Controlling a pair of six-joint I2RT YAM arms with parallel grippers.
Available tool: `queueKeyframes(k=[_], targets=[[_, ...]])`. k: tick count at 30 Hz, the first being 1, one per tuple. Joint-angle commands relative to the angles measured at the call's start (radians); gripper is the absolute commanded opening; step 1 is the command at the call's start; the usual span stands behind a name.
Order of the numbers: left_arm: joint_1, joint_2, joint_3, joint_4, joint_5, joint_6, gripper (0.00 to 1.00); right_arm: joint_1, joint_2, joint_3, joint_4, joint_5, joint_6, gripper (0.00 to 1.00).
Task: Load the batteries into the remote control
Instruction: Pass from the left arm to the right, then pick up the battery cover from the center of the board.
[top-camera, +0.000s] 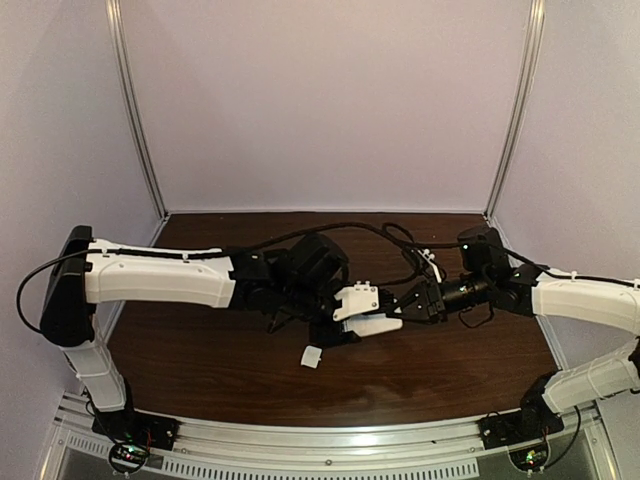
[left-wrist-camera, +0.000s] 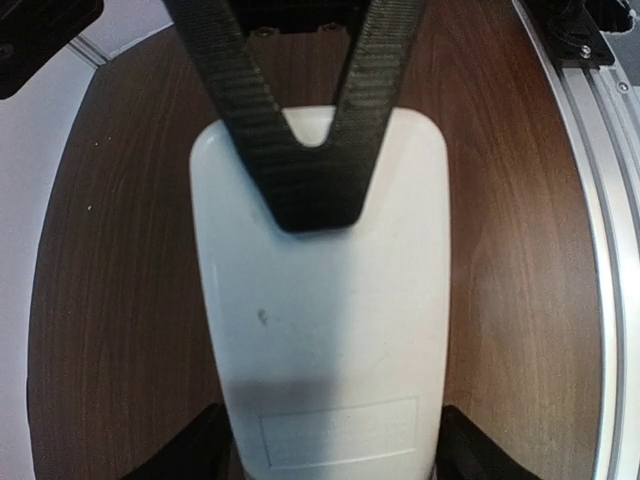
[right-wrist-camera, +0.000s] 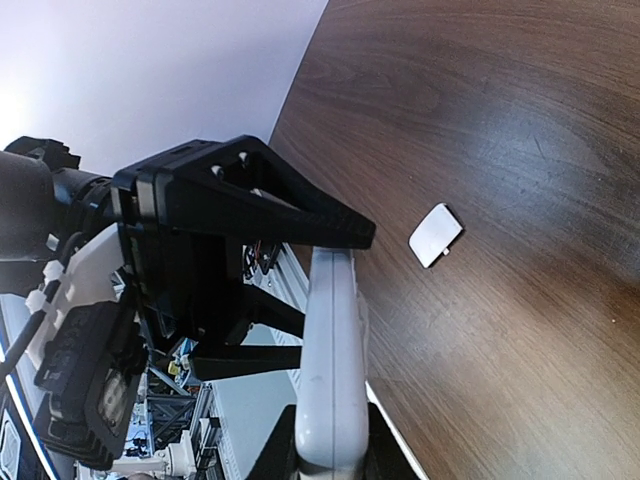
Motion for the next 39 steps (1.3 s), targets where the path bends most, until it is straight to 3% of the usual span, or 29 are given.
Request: queueKeyframes(k=[1, 9, 13, 16, 28, 39], targets=[[-0.01, -0.06, -0.013, 0.006, -0.014, 0.038, 0.76, -0.009, 0.001, -0.003, -0.018, 0.005, -0.014, 0.0], [0.04, -0.262, -0.271, 0.049, 0.064, 0.113, 0.97, -0.093, -0.061, -0.089, 0.04, -0.034, -0.037, 0.0], [0.074, -0.276, -0.346, 0.017, 0.089, 0.2, 0.97, -0.12, -0.087, -0.137, 0.049, -0.023, -0.045, 0.0], [0.116, -0.223, -0.316, -0.044, 0.155, 0.248, 0.95, -0.134, -0.096, -0.168, 0.073, -0.018, -0.04, 0.0], [0.182, 0.028, -0.158, -0.171, 0.184, 0.342, 0.83, -0.164, -0.107, -0.243, 0.136, -0.024, -0.019, 0.0], [0.196, 0.134, -0.109, -0.186, 0.21, 0.378, 0.83, -0.184, -0.102, -0.25, 0.145, -0.05, -0.015, 0.0]])
